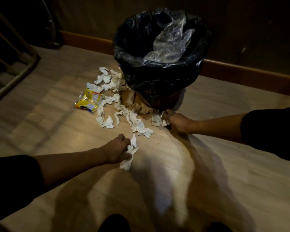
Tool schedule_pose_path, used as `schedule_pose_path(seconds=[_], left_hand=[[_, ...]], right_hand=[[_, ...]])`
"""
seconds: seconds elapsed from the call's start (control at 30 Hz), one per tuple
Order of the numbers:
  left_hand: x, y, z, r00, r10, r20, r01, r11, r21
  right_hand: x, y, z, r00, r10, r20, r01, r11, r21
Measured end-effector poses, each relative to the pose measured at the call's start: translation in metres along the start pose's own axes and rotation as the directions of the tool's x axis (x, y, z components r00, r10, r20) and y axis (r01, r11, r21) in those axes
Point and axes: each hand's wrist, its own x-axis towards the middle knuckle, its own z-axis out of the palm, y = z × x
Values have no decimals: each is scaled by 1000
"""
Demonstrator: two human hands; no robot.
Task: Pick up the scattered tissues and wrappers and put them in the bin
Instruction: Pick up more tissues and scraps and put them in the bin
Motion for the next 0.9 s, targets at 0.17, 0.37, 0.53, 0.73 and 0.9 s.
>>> schedule_pose_path(seconds=[0.17, 0.37, 0.53, 0.73, 0.9], left_hand=[[-9, 3, 29, 1000, 10, -4, -10, 999, -36], [-11, 0, 42, 957, 255, -141, -229, 957, 176], [13, 1, 28, 979, 164, -122, -164, 986, 10], [32, 5, 21, 988, 139, -69, -143, 988, -54], [40, 7, 19, 990, 113, -89, -118, 992, -54]], right_hand=[[-17, 2, 5, 995, 21, 101, -30, 995, 90], [-36, 28, -27, 989, 80, 125, -92, 992, 91], [-65, 51, -38, 960, 134, 248, -136, 991, -9], [-76, 50, 20, 965, 36, 260, -2, 992, -129], [-71, 38, 23, 971, 209, 117, -206, 978, -35]])
